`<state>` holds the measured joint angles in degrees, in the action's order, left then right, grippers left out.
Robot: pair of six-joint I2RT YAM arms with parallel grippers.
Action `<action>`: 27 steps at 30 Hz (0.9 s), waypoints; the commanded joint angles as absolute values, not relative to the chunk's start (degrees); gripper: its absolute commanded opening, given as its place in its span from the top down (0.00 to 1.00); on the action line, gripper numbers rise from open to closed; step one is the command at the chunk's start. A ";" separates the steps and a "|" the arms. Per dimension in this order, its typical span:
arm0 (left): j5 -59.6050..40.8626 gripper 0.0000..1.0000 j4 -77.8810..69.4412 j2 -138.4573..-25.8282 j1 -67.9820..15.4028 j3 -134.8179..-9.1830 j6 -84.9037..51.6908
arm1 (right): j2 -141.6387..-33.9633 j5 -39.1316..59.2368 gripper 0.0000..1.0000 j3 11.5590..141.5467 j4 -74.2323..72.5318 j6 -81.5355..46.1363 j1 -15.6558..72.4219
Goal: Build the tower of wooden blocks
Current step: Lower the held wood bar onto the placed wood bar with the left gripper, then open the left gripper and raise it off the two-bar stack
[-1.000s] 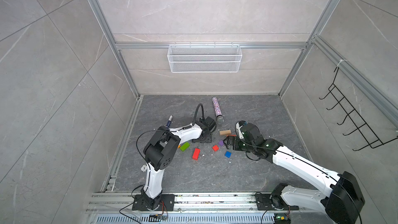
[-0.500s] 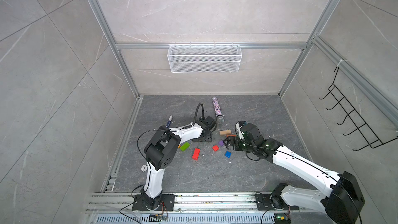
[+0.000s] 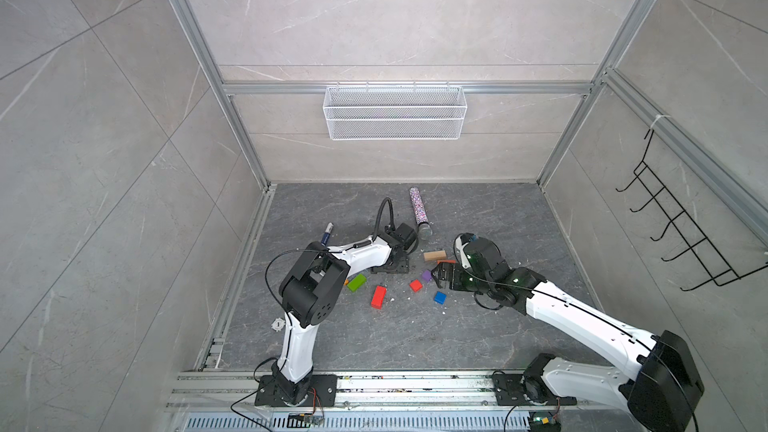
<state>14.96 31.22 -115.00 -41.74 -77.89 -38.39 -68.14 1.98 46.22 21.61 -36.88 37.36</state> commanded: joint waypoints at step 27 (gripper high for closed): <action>16.64 0.08 35.08 -117.00 -41.22 -78.40 -38.78 | -67.86 3.18 0.01 47.75 22.34 -36.47 37.21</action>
